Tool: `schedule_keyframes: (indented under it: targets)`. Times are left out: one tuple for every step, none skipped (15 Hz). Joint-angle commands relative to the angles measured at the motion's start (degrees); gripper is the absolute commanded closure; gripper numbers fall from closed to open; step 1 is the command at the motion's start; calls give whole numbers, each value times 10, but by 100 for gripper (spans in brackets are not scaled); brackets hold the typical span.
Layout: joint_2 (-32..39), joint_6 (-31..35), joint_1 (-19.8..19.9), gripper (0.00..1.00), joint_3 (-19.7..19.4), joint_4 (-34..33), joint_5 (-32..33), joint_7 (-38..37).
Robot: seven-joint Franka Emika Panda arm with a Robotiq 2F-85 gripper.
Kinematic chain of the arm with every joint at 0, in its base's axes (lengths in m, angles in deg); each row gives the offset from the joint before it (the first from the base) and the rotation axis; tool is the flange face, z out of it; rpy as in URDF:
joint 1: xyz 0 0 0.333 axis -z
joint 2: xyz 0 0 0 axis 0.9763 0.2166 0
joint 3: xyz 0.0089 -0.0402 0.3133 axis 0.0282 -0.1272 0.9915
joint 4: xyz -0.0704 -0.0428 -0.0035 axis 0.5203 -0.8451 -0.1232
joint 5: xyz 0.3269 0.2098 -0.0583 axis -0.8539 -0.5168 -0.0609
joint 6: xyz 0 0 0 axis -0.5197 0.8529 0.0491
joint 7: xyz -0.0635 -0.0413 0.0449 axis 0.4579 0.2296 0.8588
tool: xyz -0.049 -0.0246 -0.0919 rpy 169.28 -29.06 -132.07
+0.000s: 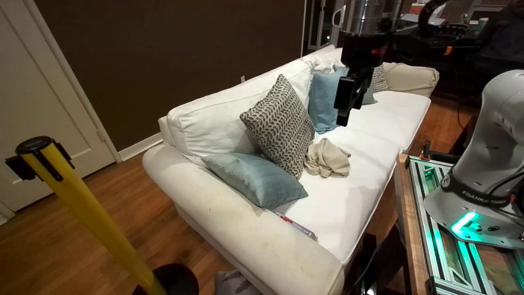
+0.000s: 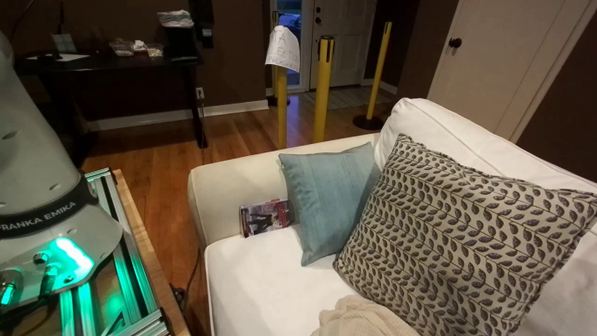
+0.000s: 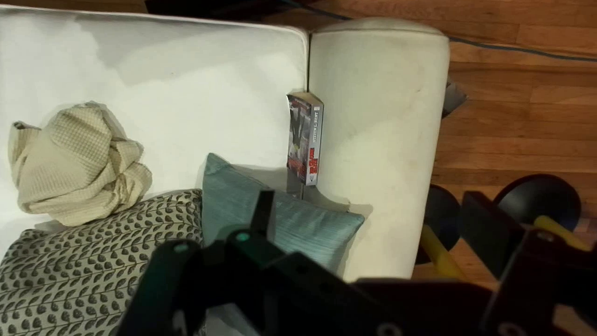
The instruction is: Move the blue pillow on the left to the right
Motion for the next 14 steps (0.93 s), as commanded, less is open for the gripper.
schedule_keyframes:
  targets:
    - [63,40,16,0,-4,-26,1,-19]
    - [77,57,20,0,-5,-30,2,-22]
    - [96,72,23,0,-9,-36,2,-19]
    - [111,92,26,0,-12,-40,3,-19]
    - [130,105,30,0,-15,-48,4,-21]
    - [151,117,35,0,-18,-57,6,-26]
    - [169,125,39,0,-22,-65,8,-29]
    - [188,135,42,0,-26,-73,10,-32]
    - [207,142,45,0,-31,-81,12,-34]
    - [226,155,47,0,-35,-88,11,-38]
    - [247,175,51,0,-36,-92,18,-50]
    - [266,199,54,0,-38,-95,25,-64]
    - [289,226,57,0,-40,-98,35,-79]
    - [313,258,60,0,-43,-100,48,-96]
